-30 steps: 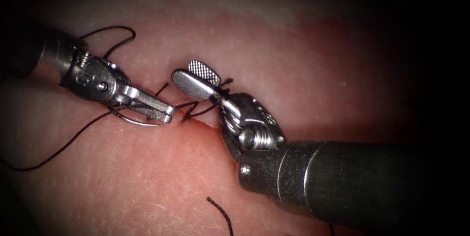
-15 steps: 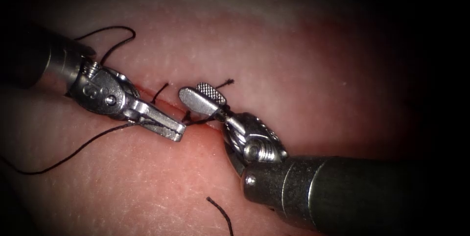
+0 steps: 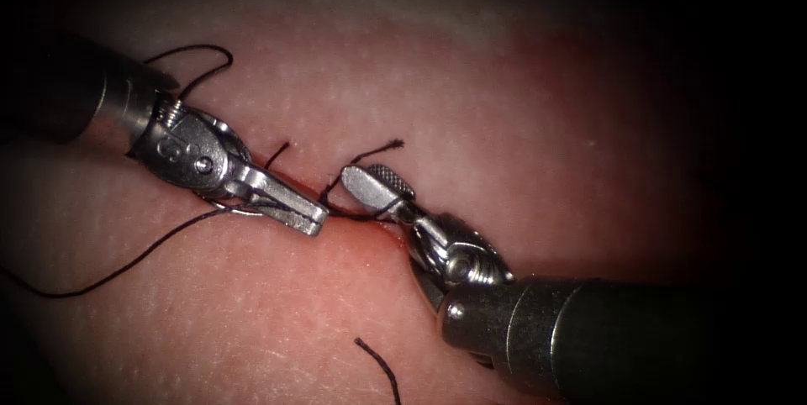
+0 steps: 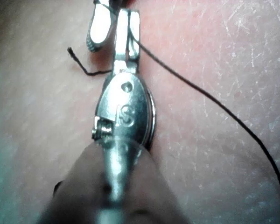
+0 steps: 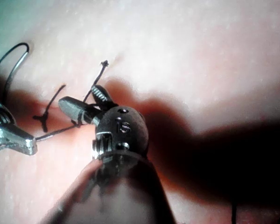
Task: Wound Closure
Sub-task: Grab the short tail with the right gripper
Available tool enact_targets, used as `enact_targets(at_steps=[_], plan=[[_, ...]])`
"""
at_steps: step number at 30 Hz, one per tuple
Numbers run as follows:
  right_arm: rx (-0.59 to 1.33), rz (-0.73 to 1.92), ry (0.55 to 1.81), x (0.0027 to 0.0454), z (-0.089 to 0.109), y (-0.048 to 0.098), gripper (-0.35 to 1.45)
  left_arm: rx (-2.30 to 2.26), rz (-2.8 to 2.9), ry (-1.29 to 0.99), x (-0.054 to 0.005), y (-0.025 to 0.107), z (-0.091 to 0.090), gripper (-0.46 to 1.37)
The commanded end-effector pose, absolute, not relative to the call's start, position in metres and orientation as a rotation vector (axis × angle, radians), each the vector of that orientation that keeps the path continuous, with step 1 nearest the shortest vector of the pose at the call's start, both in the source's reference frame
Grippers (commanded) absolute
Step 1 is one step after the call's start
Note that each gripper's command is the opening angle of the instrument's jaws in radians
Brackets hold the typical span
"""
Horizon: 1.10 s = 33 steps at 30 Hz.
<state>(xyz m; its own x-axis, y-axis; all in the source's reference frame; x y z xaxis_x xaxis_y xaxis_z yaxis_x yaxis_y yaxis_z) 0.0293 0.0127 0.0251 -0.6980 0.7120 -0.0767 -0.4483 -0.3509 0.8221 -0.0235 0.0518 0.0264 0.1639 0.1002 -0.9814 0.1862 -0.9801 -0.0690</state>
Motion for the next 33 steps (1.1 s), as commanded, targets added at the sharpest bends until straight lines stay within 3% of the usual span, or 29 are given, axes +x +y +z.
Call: enact_targets(at_steps=[1, 24, 33], plan=[[0.367, 2.091, 1.125, 0.0292, 0.0255, 0.0127, 0.33, 2.339, -1.969, 0.296, -0.0235, 0.0518, 0.0265, -0.35], [0.267, 2.135, 1.047, 0.0274, 0.03, 0.0137, 0.28, 2.34, -1.969, 0.317, -0.0239, 0.0513, 0.027, -0.35], [0.253, 2.141, 1.029, 0.0268, 0.0316, 0.0145, 0.34, 2.344, -1.957, 0.322, -0.0244, 0.0513, 0.027, -0.35]])
